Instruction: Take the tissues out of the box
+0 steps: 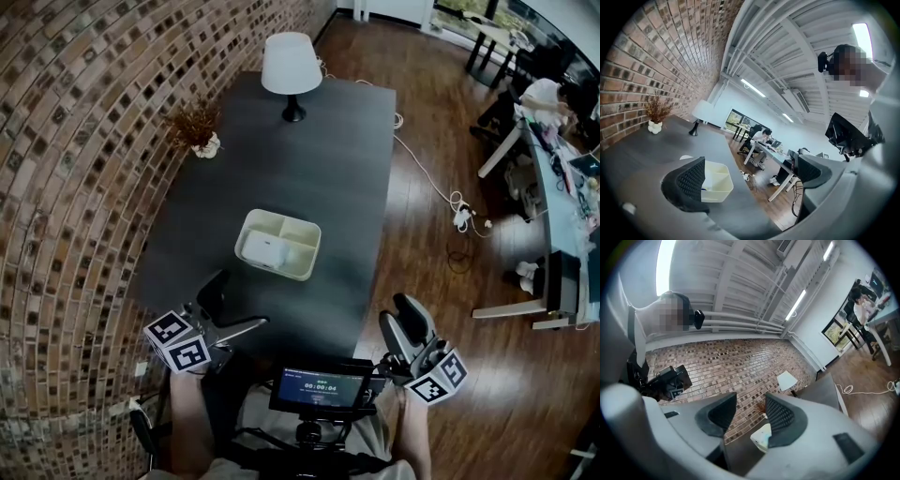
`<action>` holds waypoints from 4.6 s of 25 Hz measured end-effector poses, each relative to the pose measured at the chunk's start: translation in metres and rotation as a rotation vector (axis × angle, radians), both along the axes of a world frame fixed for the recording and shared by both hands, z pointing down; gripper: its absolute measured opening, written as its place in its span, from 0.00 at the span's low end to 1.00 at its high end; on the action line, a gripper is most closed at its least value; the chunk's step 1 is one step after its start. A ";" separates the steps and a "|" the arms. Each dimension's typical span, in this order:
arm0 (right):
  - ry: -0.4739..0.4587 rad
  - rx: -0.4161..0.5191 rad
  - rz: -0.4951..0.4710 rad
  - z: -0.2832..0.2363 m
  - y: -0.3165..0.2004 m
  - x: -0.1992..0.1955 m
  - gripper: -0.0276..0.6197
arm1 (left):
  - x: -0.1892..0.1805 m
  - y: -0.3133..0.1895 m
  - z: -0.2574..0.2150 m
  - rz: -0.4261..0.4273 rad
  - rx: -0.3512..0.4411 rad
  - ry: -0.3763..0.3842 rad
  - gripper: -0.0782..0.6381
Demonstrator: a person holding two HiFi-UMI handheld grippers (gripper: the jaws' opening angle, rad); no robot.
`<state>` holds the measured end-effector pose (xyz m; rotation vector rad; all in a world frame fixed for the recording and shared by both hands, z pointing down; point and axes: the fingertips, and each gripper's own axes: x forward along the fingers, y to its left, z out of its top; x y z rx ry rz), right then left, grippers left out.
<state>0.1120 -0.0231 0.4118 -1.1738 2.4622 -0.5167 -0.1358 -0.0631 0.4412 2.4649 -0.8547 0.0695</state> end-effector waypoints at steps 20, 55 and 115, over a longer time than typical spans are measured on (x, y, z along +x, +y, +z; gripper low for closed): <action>0.012 -0.020 -0.003 0.005 -0.005 -0.005 0.36 | -0.006 -0.004 0.019 -0.006 -0.039 -0.017 0.94; -0.037 -0.011 0.096 0.011 0.008 0.025 0.31 | -0.025 -0.135 0.226 -0.086 -0.468 -0.954 0.76; 0.022 0.053 0.036 -0.012 0.005 0.005 0.30 | -0.083 -0.003 -0.102 0.053 -0.039 1.469 0.74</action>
